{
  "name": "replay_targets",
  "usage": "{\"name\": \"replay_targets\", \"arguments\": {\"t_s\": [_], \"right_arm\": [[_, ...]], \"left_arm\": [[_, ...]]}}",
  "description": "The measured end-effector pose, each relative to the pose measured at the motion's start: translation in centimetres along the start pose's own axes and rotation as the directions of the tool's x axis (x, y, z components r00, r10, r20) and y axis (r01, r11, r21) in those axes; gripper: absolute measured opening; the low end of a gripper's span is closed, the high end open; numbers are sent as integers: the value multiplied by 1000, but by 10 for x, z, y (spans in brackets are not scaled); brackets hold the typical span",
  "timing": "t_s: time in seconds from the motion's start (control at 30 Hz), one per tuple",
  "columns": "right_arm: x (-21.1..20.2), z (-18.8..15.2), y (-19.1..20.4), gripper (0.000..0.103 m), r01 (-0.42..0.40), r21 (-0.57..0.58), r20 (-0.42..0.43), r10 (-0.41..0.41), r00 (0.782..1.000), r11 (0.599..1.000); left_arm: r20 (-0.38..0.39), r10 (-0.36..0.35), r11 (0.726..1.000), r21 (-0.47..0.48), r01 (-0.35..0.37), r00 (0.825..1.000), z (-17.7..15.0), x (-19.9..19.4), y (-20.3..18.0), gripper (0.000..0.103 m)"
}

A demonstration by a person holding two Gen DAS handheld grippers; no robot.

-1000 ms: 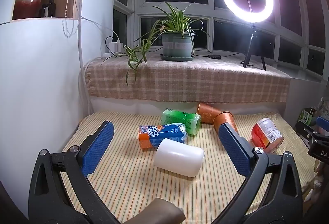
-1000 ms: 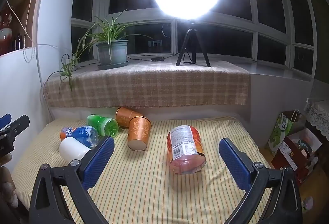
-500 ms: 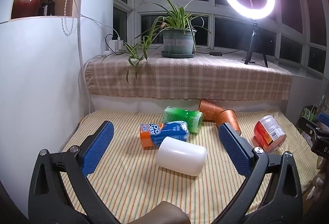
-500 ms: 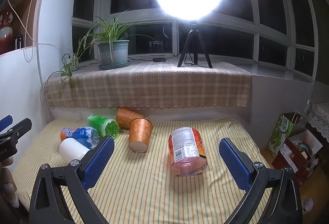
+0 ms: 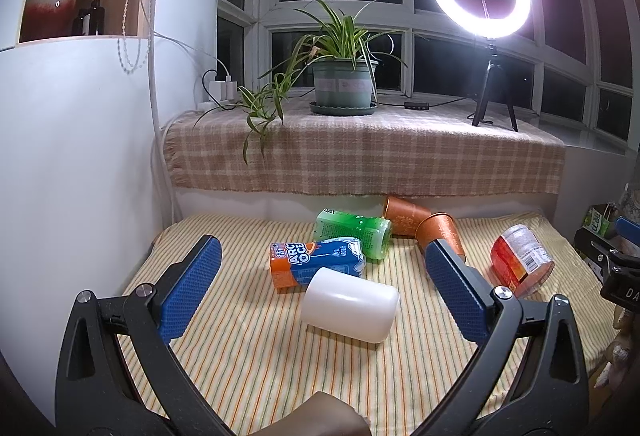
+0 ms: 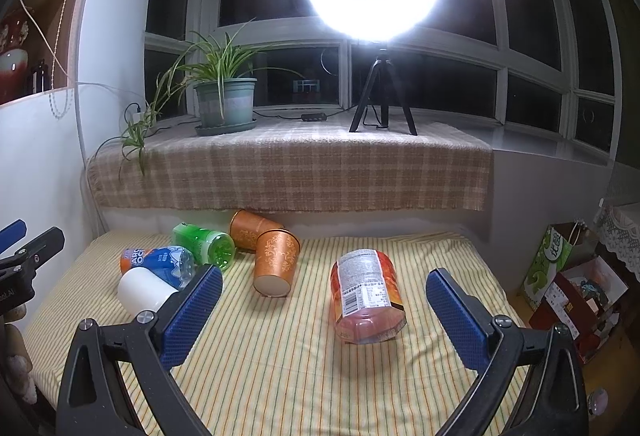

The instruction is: Flip cup upright

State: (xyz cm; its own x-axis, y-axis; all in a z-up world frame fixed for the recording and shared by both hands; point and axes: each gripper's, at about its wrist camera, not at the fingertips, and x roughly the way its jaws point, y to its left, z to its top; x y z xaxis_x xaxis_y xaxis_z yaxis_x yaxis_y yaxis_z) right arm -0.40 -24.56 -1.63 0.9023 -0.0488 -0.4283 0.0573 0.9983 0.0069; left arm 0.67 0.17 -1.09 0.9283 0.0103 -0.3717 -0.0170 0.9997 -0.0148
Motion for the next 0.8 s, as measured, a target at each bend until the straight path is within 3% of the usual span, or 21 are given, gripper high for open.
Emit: {"name": "replay_targets", "arguments": {"t_s": [0.8], "right_arm": [[-9, 2, 2, 103, -9, -10, 5, 9, 1000, 1000]], "left_arm": [[8, -6, 1000, 6, 6, 1000, 4, -11, -2, 103]]}}
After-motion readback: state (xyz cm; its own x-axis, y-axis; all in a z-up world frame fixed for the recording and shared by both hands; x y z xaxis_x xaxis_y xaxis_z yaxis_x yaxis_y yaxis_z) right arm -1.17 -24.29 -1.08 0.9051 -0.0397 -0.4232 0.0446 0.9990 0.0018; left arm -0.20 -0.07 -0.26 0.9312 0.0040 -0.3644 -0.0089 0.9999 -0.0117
